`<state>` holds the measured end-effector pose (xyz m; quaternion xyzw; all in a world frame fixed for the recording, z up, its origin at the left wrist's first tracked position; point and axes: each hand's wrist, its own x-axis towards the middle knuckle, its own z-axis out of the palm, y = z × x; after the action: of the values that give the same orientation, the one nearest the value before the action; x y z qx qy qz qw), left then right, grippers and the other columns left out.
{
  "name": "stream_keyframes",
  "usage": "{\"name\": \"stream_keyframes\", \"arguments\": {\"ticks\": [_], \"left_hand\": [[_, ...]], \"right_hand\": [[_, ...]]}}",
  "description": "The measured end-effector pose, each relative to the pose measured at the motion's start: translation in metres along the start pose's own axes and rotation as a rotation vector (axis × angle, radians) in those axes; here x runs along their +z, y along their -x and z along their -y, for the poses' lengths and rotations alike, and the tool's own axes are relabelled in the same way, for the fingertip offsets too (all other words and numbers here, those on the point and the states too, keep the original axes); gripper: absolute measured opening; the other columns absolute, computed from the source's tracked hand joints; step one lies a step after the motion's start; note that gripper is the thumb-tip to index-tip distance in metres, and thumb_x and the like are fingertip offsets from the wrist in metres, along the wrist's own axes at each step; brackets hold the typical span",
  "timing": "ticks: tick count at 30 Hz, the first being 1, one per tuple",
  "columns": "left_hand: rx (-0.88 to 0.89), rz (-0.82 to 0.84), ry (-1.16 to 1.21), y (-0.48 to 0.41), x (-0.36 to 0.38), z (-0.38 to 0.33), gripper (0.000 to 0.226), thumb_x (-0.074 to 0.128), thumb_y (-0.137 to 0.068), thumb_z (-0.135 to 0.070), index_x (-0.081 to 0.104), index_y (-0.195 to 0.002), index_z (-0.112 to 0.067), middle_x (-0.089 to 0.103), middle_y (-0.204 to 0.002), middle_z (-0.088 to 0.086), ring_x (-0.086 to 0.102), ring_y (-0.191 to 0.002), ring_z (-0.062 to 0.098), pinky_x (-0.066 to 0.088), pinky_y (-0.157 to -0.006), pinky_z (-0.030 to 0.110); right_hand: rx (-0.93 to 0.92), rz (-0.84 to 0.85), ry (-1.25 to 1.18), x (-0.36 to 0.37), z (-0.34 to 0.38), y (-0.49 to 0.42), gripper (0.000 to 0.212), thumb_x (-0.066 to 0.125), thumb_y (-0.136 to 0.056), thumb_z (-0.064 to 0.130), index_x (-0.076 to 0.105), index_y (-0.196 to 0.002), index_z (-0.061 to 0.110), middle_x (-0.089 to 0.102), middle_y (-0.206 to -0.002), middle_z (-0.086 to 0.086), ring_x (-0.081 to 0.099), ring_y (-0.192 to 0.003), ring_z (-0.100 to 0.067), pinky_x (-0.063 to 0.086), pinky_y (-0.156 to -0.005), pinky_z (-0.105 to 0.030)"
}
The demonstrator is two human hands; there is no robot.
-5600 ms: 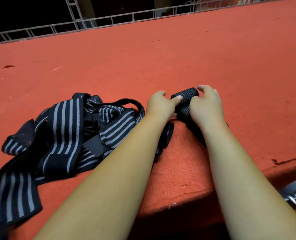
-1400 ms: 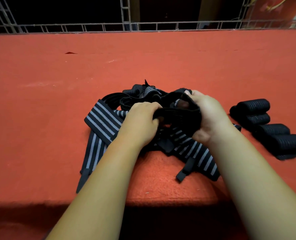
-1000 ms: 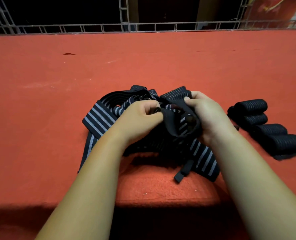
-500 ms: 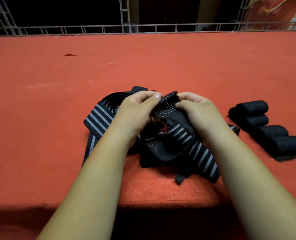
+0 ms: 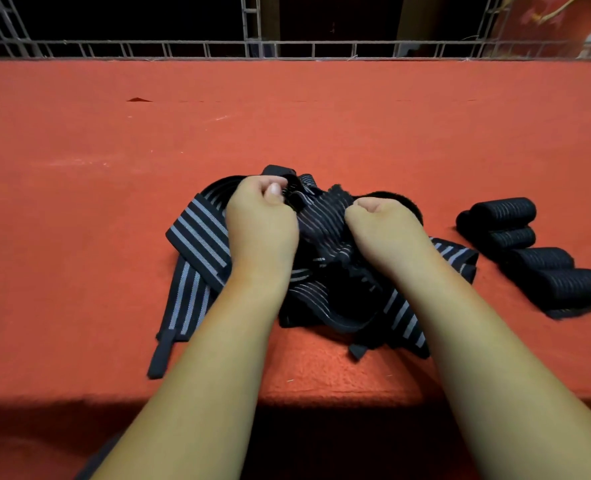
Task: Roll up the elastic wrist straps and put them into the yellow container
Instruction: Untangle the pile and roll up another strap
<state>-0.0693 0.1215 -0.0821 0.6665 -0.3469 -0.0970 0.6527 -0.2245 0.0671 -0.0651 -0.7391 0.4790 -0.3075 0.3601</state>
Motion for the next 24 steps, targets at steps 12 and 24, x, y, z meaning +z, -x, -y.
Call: {"name": "stream_keyframes", "arguments": {"ticks": [12, 24], "left_hand": [[-0.183, 0.451, 0.014, 0.000, 0.005, -0.004, 0.018, 0.061, -0.108, -0.036, 0.076, -0.108, -0.025, 0.081, -0.102, -0.005, 0.080, -0.093, 0.010, 0.067, -0.091, 0.040], [-0.149, 0.525, 0.003, 0.005, 0.004, -0.002, 0.013, 0.080, -0.095, -0.011, 0.076, -0.101, -0.022, 0.078, -0.080, -0.009, 0.076, -0.073, 0.018, 0.068, -0.078, 0.041]], "right_hand": [[-0.016, -0.005, 0.012, -0.007, -0.017, -0.004, 0.021, 0.048, -0.098, 0.019, 0.068, -0.091, 0.015, 0.067, -0.072, -0.004, 0.056, -0.064, -0.017, 0.047, -0.065, -0.037], [-0.040, -0.068, 0.019, -0.008, -0.025, -0.008, 0.021, 0.057, -0.097, 0.025, 0.069, -0.111, 0.035, 0.073, -0.099, 0.010, 0.070, -0.086, -0.014, 0.051, -0.073, -0.032]]}}
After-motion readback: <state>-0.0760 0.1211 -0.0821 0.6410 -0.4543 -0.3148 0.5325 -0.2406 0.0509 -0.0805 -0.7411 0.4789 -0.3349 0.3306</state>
